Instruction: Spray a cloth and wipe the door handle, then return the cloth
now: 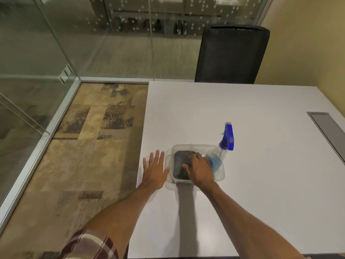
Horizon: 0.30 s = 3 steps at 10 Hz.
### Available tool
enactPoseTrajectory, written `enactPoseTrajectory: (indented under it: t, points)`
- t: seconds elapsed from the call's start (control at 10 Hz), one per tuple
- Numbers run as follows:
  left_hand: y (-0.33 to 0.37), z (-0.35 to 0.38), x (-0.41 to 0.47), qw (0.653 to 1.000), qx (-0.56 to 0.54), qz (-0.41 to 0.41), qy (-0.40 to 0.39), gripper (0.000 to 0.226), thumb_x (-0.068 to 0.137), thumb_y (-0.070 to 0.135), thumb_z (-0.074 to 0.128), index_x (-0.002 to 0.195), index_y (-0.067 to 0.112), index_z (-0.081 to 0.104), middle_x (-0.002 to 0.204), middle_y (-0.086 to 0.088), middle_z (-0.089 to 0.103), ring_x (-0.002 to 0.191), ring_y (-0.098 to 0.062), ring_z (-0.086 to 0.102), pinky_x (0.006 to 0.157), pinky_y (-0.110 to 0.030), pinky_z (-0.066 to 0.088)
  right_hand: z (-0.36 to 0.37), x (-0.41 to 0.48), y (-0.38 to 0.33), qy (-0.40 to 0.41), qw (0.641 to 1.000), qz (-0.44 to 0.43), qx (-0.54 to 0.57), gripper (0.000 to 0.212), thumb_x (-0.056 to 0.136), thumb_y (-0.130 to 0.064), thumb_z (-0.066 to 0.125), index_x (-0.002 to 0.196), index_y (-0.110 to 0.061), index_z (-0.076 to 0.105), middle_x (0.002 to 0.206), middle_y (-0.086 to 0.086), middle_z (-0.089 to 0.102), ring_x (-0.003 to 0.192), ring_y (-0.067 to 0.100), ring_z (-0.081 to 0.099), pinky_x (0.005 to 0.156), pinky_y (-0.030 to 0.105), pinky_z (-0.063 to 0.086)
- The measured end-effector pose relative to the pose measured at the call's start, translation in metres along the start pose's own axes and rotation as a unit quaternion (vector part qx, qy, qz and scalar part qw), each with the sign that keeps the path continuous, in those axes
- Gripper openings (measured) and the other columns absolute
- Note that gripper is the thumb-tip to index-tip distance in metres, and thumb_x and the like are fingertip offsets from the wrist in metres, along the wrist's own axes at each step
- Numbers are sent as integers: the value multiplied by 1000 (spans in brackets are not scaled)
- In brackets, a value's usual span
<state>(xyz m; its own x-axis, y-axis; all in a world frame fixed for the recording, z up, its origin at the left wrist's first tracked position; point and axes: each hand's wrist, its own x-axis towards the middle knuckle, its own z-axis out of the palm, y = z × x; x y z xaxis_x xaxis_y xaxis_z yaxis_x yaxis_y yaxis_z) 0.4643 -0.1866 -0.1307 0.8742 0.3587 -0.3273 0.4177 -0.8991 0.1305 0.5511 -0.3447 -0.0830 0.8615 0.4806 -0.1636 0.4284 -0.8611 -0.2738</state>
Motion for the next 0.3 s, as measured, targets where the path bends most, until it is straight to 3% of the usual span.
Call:
enactPoseTrajectory:
  t: [0.1,0.2,0.3]
  points:
    - [7,-24,-10,999,-3,-15,39,66,108,51,14,162,22,-12,168,-3,-19,155,-25,-16,124,-49,-11,-15,-6,-11,36,999,-19,-9,52,96,-56,35,130,-17,44,135,5,54,119,22,56,101,34,48]
    - [9,-40,-18,998,-3,-16,65,66,108,50,14,162,21,-10,168,-2,-17,155,-24,-14,125,-48,-10,-28,-9,-22,43,999,-24,0,56,96,-57,31,134,-18,41,142,5,50,126,23,51,104,35,45]
    - [9,-52,-28,994,12,0,111,69,106,55,14,162,23,-8,168,-1,-16,155,-23,-14,124,-49,-10,-33,-17,-39,34,998,-39,-19,83,88,-69,4,150,-17,18,161,7,21,147,28,21,119,38,19]
